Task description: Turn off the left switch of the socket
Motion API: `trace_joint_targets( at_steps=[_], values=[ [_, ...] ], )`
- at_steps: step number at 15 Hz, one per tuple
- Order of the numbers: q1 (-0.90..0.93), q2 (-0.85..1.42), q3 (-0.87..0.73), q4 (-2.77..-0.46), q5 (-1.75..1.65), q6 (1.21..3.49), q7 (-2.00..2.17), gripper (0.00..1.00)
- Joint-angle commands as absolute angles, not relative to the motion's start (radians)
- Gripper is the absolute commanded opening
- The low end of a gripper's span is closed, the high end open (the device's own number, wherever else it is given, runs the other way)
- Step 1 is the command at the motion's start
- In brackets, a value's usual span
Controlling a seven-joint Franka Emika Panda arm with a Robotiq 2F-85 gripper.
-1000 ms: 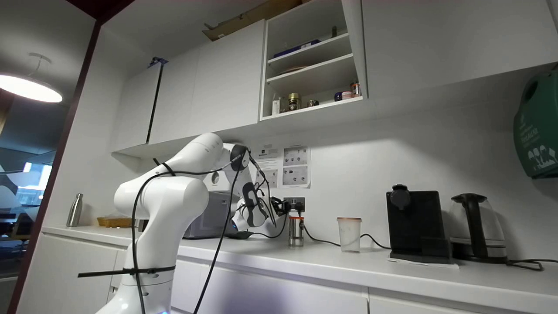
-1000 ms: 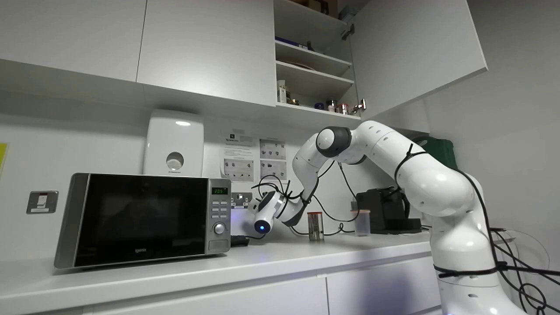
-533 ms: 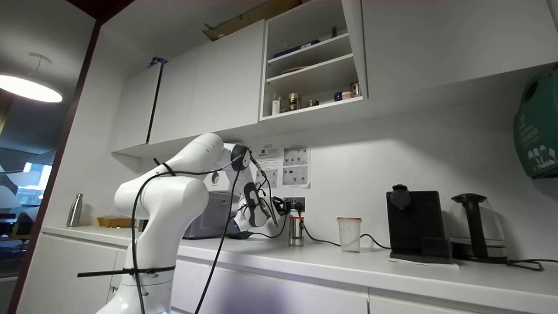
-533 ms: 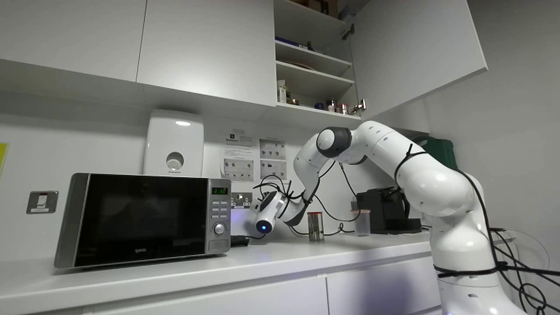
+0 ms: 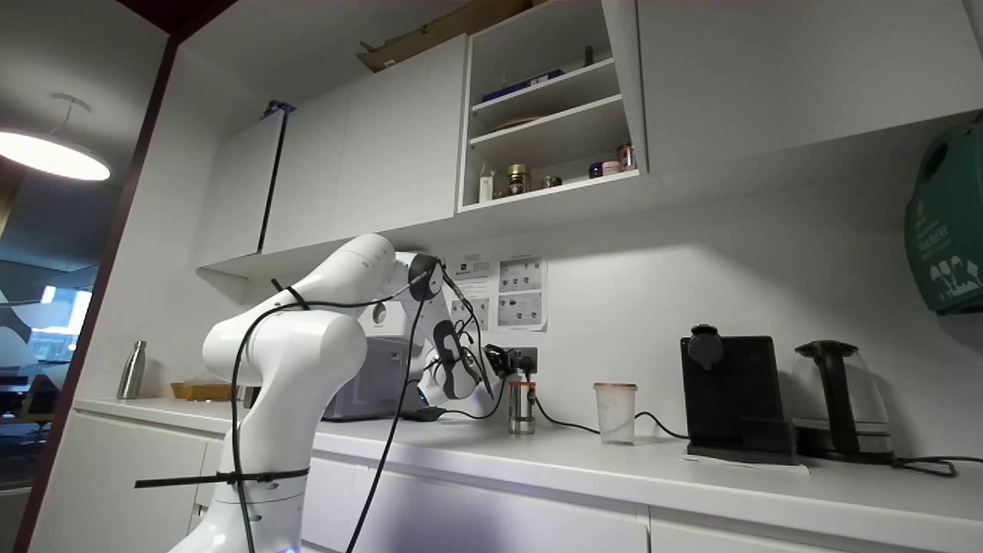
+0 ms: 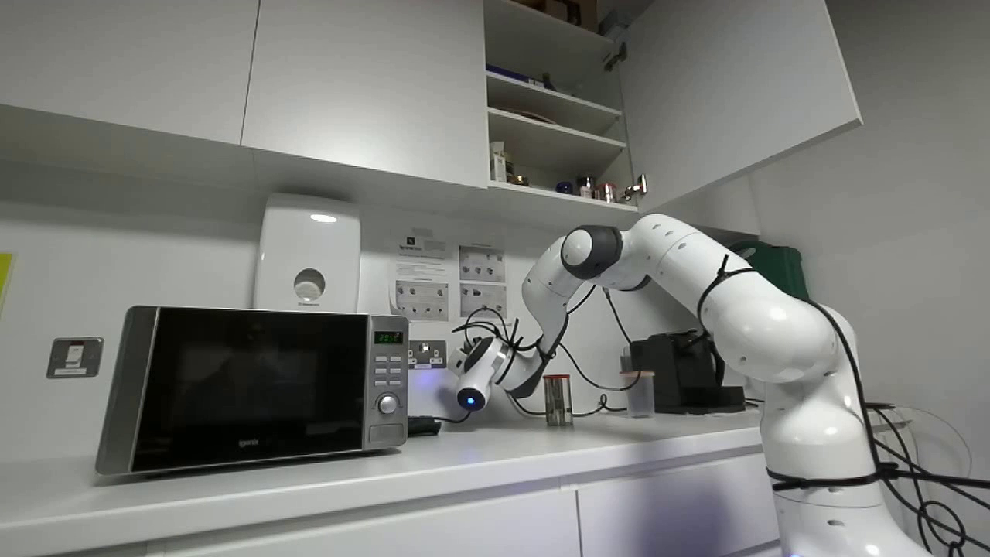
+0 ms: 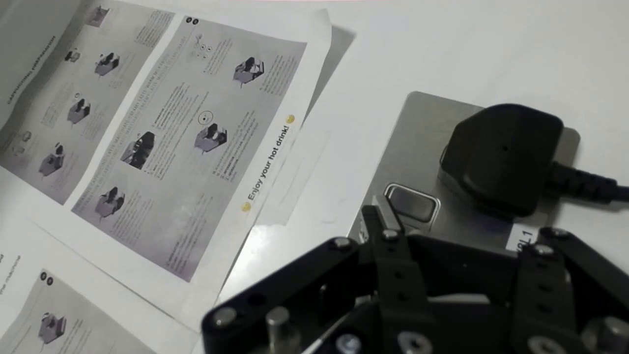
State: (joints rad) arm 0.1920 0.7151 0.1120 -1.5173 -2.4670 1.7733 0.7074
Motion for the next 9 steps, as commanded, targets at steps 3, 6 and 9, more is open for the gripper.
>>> trace_joint_targets(
  at_steps=[3,6,9],
  values=[
    [0.187,0.702,0.111,-1.507,-2.490,1.771,0.718,0.00],
    [0.188,0.702,0.114,-1.507,-2.485,1.773,0.720,0.00],
    [0.191,0.700,0.120,-1.513,-2.477,1.775,0.721,0.00]
  ],
)
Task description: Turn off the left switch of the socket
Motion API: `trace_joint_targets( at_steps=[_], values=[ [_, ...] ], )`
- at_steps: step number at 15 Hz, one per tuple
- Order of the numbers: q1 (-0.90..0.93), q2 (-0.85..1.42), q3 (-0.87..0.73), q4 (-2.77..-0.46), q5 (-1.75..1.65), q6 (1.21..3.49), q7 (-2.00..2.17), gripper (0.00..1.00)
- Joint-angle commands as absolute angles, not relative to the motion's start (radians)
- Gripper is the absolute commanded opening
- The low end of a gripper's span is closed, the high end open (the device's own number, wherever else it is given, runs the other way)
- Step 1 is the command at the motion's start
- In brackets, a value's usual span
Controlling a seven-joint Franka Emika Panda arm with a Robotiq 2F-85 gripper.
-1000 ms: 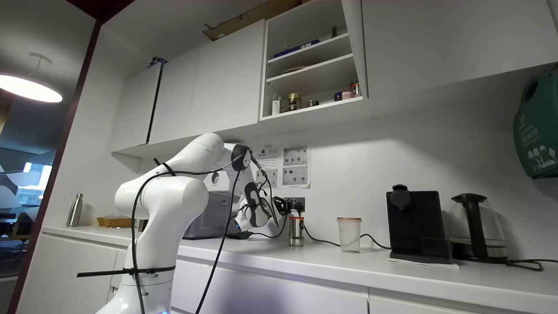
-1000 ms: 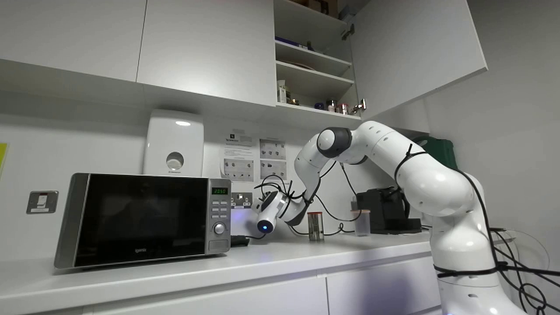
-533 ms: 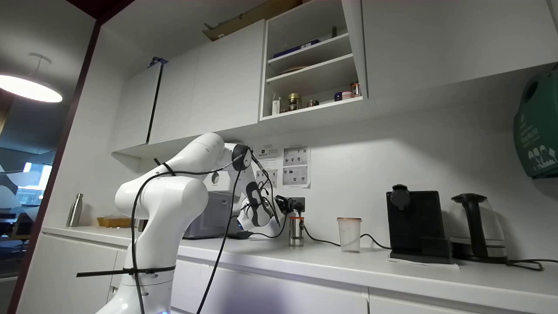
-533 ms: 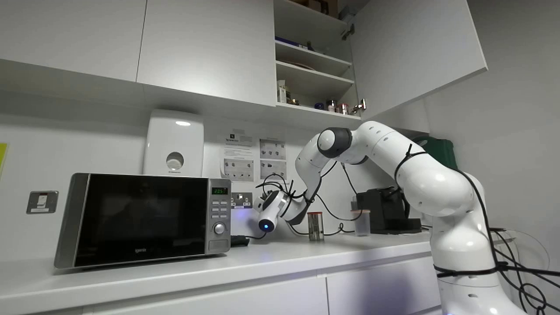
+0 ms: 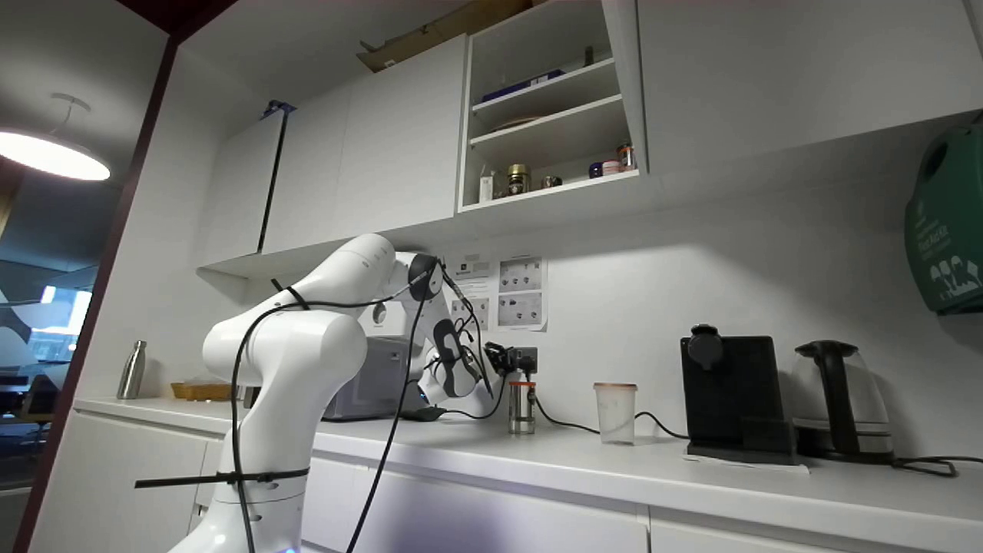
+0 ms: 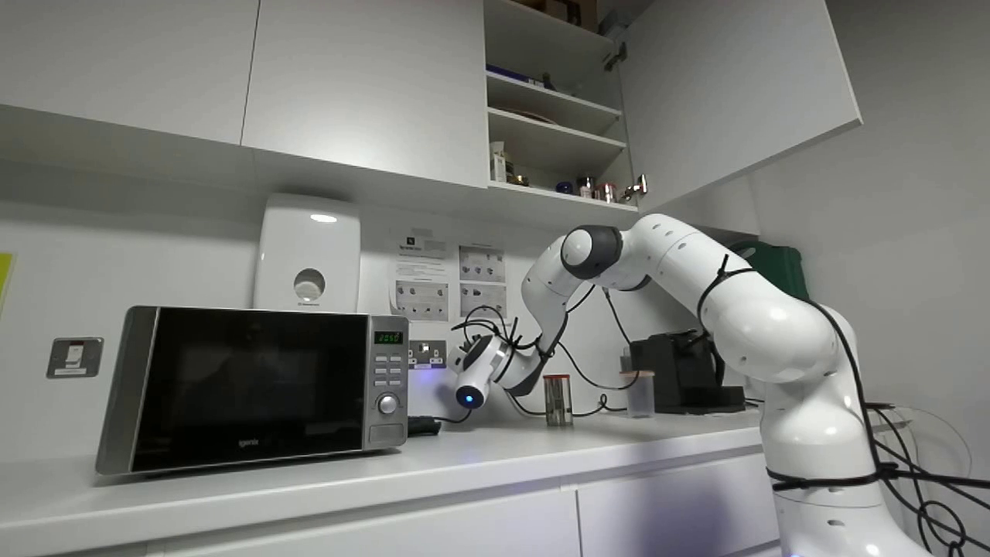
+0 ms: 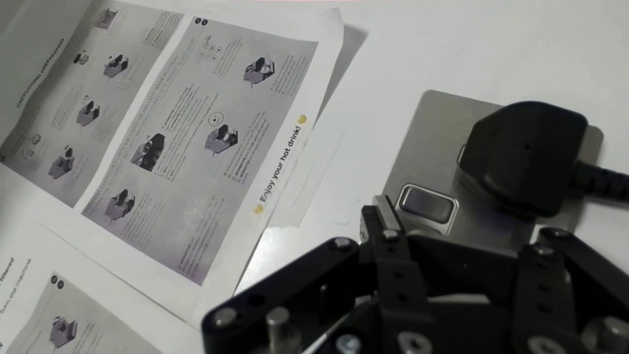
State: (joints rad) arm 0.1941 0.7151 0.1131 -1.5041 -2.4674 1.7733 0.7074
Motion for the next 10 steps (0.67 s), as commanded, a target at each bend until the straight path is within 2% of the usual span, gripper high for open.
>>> trace_joint_targets(
  at_steps=[1,10],
  values=[
    [0.192,0.700,0.122,-1.514,-2.477,1.775,0.721,0.00],
    [0.192,0.697,0.135,-1.526,-2.459,1.772,0.725,0.00]
  ],
)
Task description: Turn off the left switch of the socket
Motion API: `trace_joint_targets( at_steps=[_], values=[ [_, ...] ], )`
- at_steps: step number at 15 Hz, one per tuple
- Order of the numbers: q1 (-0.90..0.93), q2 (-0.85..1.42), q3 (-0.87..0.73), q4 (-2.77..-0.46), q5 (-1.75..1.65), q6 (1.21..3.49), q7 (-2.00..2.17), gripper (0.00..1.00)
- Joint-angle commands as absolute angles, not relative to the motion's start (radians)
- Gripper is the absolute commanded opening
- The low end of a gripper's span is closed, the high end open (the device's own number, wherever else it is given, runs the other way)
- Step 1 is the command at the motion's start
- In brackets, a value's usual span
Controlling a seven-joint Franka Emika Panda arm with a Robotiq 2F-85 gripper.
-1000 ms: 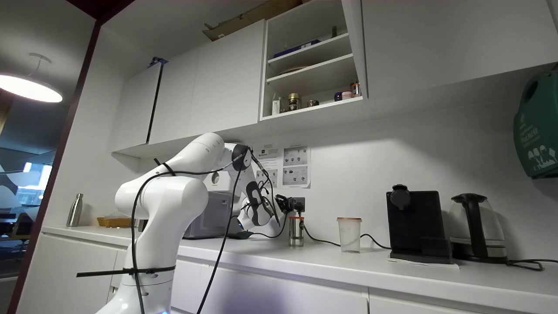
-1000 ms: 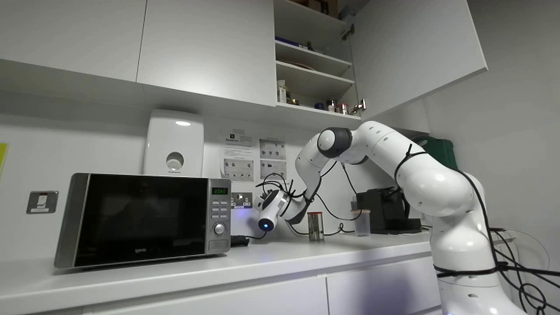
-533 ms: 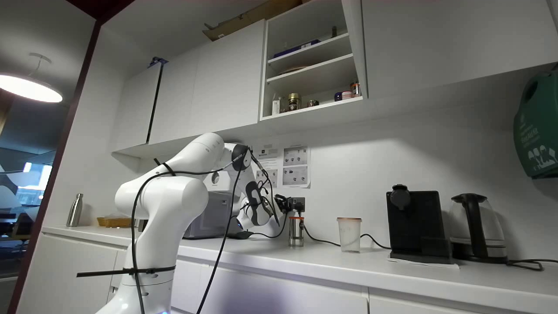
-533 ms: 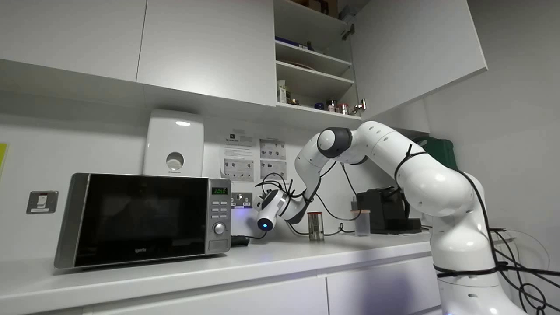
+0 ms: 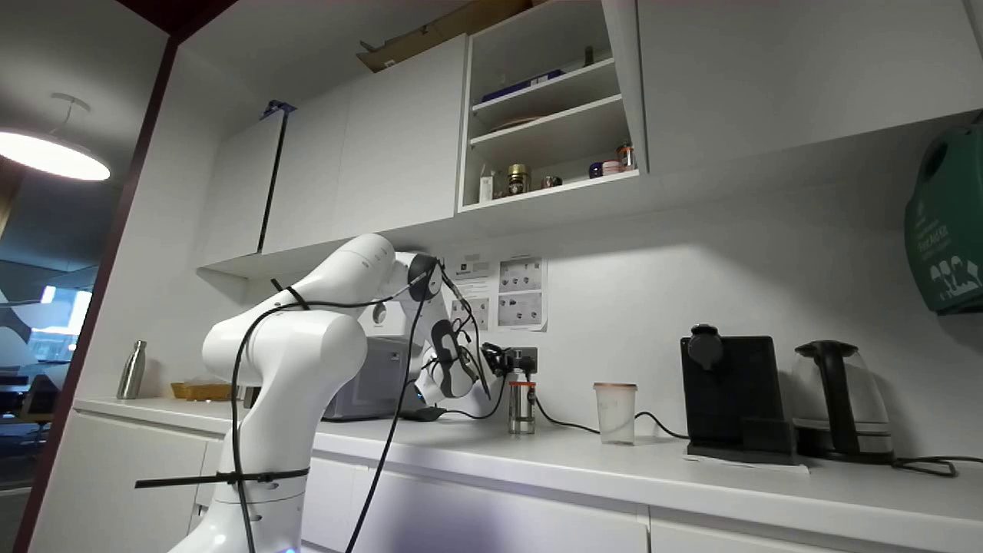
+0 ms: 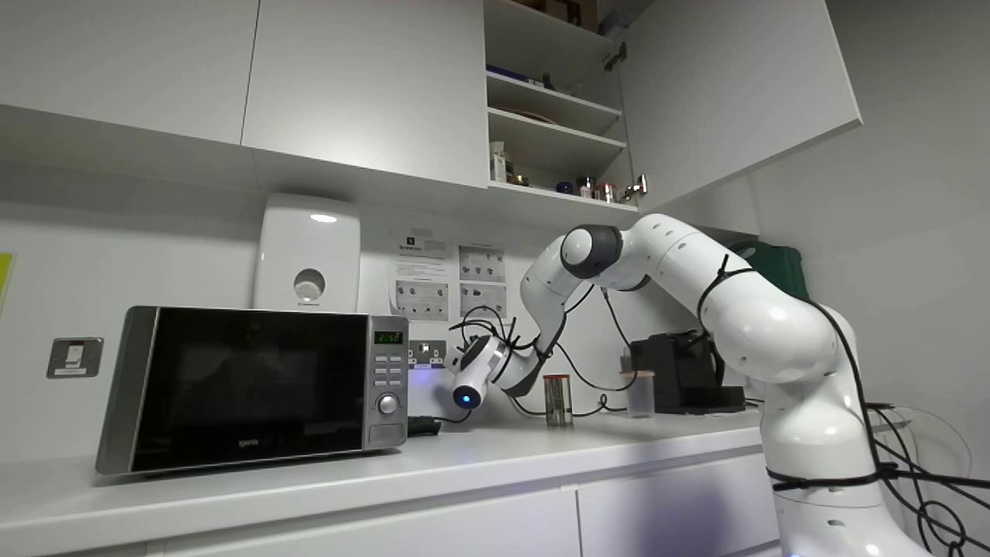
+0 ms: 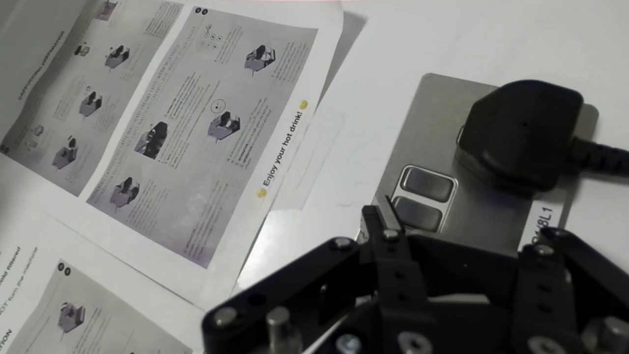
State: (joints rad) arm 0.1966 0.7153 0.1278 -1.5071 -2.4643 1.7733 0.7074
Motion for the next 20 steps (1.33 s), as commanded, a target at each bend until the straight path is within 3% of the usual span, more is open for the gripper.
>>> trace_joint_targets(
  at_steps=[1,20],
  values=[
    [0.192,0.697,0.136,-1.526,-2.459,1.771,0.725,0.00],
    [0.172,0.746,0.141,-1.407,-2.429,1.871,0.702,0.00]
  ],
)
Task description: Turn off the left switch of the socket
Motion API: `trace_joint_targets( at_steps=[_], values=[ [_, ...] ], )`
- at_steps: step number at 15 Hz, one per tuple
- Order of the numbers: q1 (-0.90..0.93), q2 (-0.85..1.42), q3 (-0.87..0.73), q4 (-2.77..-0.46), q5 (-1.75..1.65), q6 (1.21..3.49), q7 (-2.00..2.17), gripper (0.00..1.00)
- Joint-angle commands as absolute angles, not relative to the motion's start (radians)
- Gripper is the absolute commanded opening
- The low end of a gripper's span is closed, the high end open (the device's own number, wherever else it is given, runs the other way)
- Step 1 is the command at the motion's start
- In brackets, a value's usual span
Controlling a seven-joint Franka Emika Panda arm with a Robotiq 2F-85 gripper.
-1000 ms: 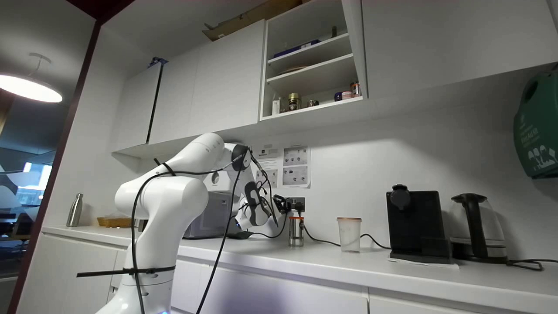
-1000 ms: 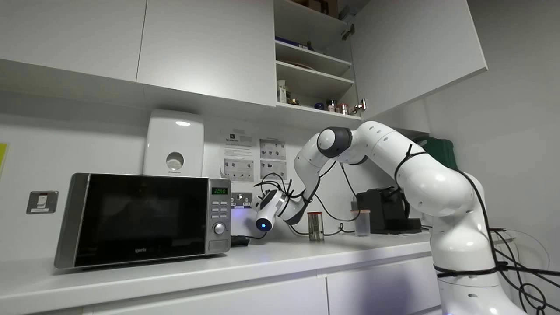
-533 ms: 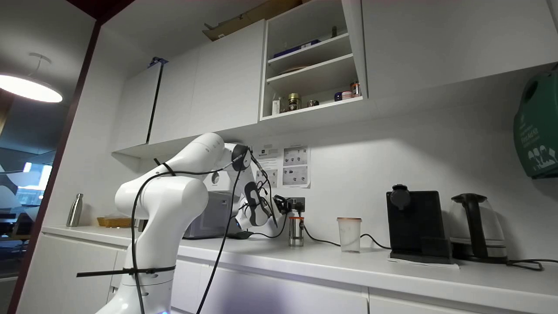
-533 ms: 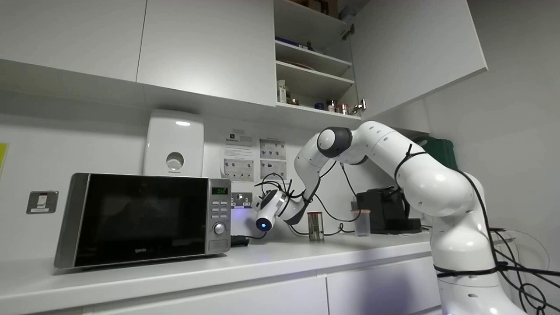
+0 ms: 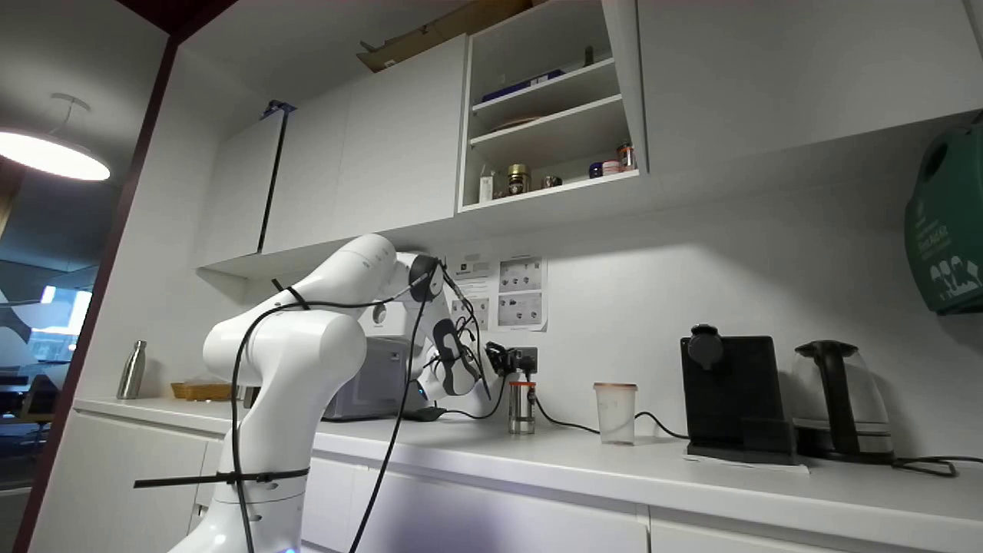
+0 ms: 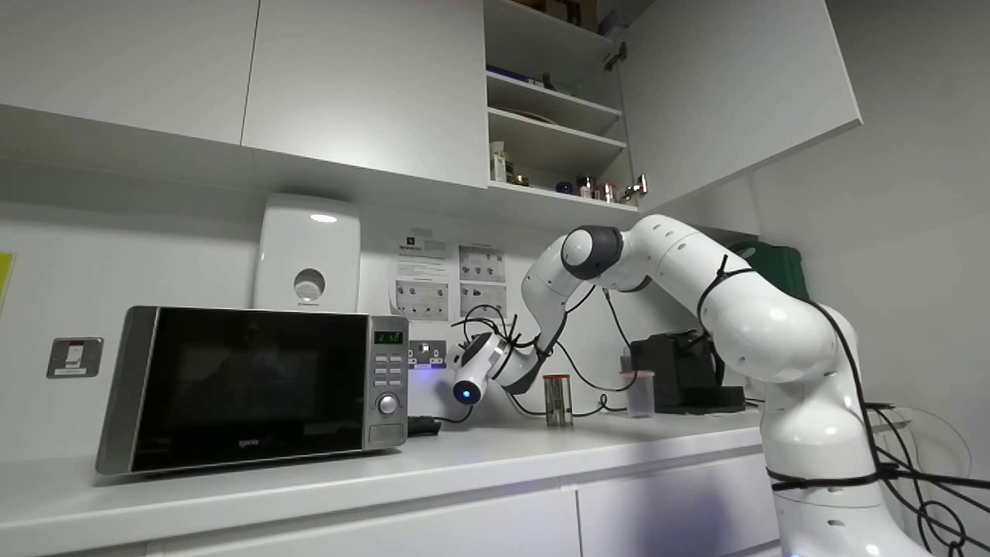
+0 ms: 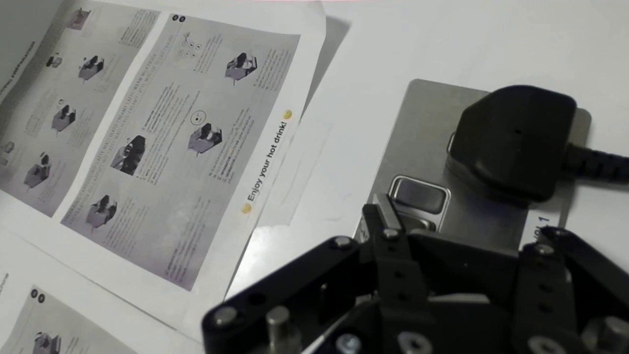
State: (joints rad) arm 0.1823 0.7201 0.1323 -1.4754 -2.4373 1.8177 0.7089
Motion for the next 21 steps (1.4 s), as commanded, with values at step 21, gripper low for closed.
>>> trace_joint_targets(
  at_steps=[21],
  values=[
    [0.161,0.480,0.205,-1.657,-2.090,1.963,0.717,0.00]
  ],
)
